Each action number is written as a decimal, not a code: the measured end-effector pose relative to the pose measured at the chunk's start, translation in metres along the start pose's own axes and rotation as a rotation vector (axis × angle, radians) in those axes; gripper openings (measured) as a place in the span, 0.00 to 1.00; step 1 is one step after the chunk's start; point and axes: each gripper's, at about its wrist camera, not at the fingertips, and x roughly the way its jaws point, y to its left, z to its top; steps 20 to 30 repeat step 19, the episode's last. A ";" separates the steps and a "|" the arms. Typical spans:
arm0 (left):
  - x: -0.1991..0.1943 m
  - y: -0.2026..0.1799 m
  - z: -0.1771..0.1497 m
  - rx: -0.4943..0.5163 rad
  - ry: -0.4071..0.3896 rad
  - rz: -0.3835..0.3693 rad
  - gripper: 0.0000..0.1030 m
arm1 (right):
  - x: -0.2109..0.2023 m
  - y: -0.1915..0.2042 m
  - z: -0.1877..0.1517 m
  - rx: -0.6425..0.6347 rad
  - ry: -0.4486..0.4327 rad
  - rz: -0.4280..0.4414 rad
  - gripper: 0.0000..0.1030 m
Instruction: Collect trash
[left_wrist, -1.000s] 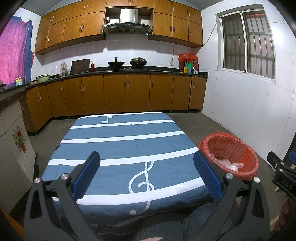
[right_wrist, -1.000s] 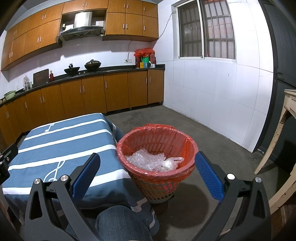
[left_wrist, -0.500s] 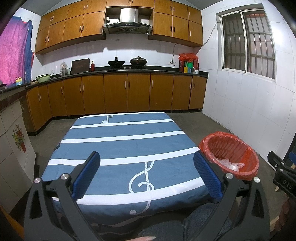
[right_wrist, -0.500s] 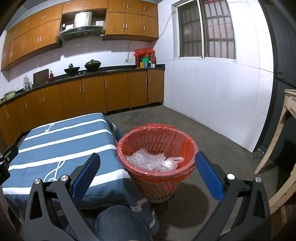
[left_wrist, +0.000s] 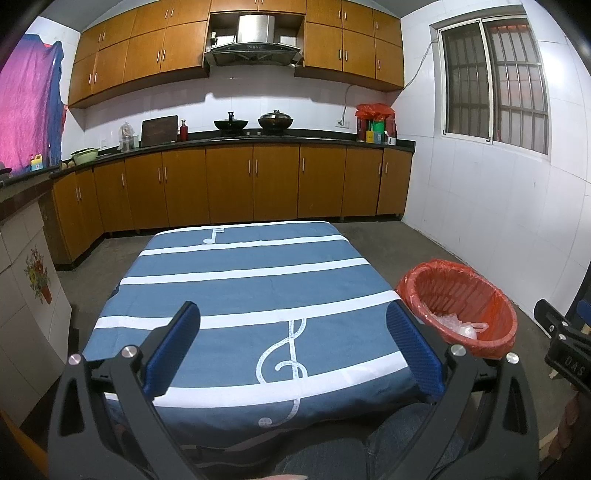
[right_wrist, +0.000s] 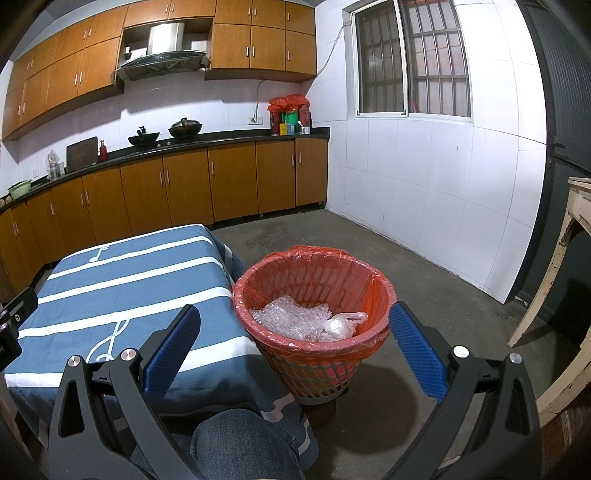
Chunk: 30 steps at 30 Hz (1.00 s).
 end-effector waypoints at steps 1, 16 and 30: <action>0.000 0.001 -0.001 0.000 0.001 0.000 0.96 | -0.001 0.001 0.000 0.000 0.000 0.000 0.98; 0.002 0.003 0.001 -0.001 0.011 -0.002 0.96 | -0.002 0.002 -0.001 0.001 0.002 0.000 0.98; 0.002 0.002 0.002 0.002 0.009 -0.002 0.96 | -0.001 0.001 -0.001 0.001 0.002 0.000 0.98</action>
